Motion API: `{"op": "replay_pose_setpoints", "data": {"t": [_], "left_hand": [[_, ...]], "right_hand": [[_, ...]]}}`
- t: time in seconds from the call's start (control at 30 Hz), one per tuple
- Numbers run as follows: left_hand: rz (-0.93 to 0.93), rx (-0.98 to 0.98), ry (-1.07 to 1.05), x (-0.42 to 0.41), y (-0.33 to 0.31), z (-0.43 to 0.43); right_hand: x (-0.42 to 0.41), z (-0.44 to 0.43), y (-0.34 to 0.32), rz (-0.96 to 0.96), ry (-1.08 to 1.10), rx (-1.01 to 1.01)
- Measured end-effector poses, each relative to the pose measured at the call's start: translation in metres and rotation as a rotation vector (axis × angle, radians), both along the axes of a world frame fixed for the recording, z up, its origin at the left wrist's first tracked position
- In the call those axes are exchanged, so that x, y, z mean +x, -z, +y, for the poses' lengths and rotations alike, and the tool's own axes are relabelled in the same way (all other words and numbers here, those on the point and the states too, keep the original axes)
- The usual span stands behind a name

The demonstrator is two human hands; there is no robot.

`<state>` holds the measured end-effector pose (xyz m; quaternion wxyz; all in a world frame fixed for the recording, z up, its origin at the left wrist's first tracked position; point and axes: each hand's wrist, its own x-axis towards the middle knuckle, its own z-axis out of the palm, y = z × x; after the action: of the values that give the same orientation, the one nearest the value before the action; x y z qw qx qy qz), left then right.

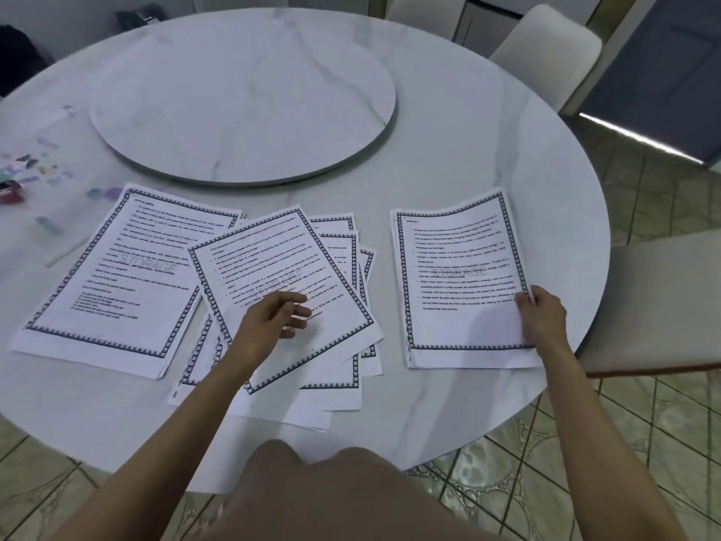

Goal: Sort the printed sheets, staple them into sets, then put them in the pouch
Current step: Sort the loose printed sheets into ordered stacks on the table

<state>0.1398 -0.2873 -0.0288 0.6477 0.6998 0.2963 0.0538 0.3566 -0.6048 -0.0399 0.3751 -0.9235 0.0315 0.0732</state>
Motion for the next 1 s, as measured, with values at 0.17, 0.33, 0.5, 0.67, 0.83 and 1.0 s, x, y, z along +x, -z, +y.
{"op": "replay_pose_setpoints", "data": {"t": [0.17, 0.33, 0.5, 0.67, 0.83, 1.0], "left_hand": [[-0.002, 0.000, -0.064, -0.001, 0.005, -0.001], [-0.011, 0.019, -0.172, -0.006, 0.009, 0.002], [-0.008, 0.043, -0.305, -0.011, 0.015, 0.009], [-0.006, 0.048, -0.433, -0.025, 0.016, 0.015], [-0.015, 0.007, -0.606, -0.046, 0.017, 0.020], [0.038, 0.029, -0.634, -0.061, 0.015, 0.034]], "right_hand": [[0.005, 0.000, 0.010, -0.042, 0.035, -0.031], [0.015, 0.003, 0.017, -0.128, 0.063, -0.107], [0.017, 0.022, 0.014, -0.291, -0.049, -0.096], [0.009, 0.064, 0.009, -0.351, -0.232, 0.016], [-0.014, 0.113, 0.007, -0.261, -0.515, 0.090], [-0.044, 0.157, 0.010, -0.114, -0.692, 0.076]]}}
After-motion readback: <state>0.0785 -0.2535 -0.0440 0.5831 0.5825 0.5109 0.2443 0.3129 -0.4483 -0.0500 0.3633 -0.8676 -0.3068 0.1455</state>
